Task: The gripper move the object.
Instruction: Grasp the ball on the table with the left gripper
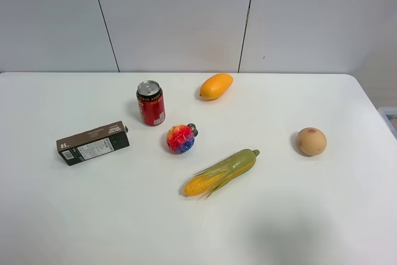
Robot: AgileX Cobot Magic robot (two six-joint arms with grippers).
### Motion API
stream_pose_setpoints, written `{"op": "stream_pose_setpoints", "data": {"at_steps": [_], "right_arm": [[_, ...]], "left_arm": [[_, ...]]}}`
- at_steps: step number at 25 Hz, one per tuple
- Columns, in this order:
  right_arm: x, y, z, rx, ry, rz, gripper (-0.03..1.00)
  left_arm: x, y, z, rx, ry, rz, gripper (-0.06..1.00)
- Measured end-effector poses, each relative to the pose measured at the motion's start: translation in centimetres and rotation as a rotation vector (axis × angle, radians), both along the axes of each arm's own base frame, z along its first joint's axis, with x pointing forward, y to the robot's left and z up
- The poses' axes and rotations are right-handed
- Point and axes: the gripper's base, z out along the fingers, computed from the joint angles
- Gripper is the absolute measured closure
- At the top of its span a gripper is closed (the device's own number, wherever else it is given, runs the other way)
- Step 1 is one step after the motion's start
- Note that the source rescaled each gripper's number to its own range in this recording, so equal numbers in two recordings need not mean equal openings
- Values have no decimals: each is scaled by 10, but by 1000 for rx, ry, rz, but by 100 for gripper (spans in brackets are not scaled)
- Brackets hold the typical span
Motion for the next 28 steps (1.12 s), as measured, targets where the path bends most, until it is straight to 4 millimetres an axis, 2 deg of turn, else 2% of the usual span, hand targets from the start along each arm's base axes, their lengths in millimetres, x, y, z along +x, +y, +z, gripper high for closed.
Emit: {"op": "stream_pose_setpoints", "data": {"at_steps": [28], "right_arm": [[0,0,0,0,0,0,-3]], "left_arm": [[0,0,0,0,0,0,-6]]}}
